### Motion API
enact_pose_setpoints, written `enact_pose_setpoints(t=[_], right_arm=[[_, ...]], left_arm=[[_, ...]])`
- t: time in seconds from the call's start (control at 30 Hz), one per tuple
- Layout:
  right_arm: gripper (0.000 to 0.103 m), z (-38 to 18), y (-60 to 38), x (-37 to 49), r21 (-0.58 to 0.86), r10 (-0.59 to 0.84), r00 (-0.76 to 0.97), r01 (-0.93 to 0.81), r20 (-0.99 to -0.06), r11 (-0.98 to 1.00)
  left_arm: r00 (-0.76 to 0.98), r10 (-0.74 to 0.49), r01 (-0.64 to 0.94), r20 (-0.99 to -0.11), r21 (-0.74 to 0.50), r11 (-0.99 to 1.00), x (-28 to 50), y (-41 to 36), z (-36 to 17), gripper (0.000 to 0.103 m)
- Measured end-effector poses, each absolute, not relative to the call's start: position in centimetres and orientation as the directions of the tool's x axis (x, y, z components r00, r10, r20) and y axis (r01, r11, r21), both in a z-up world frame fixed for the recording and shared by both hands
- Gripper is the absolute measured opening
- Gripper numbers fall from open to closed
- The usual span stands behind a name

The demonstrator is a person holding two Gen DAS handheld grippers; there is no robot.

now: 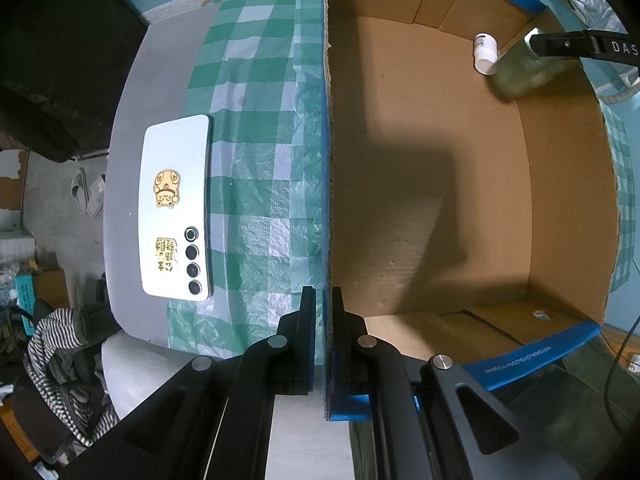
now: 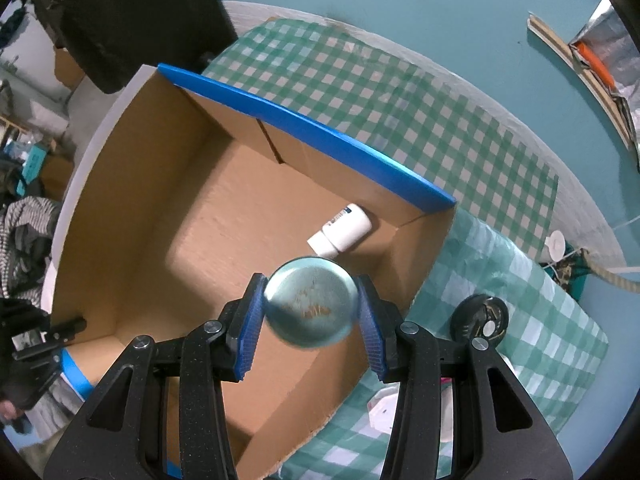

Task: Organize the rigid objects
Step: 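Carry the metal tin with the right tool into the box and release, then move the right tool back and grasp the black round fan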

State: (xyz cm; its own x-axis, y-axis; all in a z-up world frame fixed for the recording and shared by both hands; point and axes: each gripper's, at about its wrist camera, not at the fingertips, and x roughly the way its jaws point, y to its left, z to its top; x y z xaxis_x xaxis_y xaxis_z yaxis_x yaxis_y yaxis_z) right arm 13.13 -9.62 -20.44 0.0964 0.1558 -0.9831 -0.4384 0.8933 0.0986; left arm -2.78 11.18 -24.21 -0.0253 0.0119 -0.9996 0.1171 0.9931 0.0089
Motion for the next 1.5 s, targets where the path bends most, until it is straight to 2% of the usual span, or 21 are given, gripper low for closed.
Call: enact_pose_setpoints(t=[0.2,0.47,1.0,1.07,1.5], right_arm=[[0.045,-20.0,-9.7,13.0,0.096,0.158,0.108,-0.439,-0.981,0.893],[0.054,-18.3,-10.0,12.9,0.103,0.178,0.133,-0.439,-0.975,0.892],[0.056,-13.5,-12.2,12.7,0.097,0.206,0.203,-0.446,-0.957,0.89],[0.06,-13.1,-12.6,12.7,0.096,0.207,0.209,-0.445,-0.956,0.89],[0.066,-13.1,-18.0,13.6,0.072,0.161,0.224,-0.358,-0.961,0.931]], left_arm=[[-0.027,0.013,0.12,-1.0,0.009,0.993,-2.9,11.4,-24.1,0.005],[-0.027,0.014,0.12,-1.0,0.01,0.993,-2.8,11.3,-24.1,0.005],[-0.027,0.02,0.12,-0.999,0.017,0.993,-2.8,11.2,-24.3,0.005],[-0.028,0.022,0.12,-0.999,0.019,0.993,-2.8,11.2,-24.2,0.005],[-0.03,0.018,0.115,-0.999,0.014,0.993,-2.8,11.3,-24.3,0.005]])
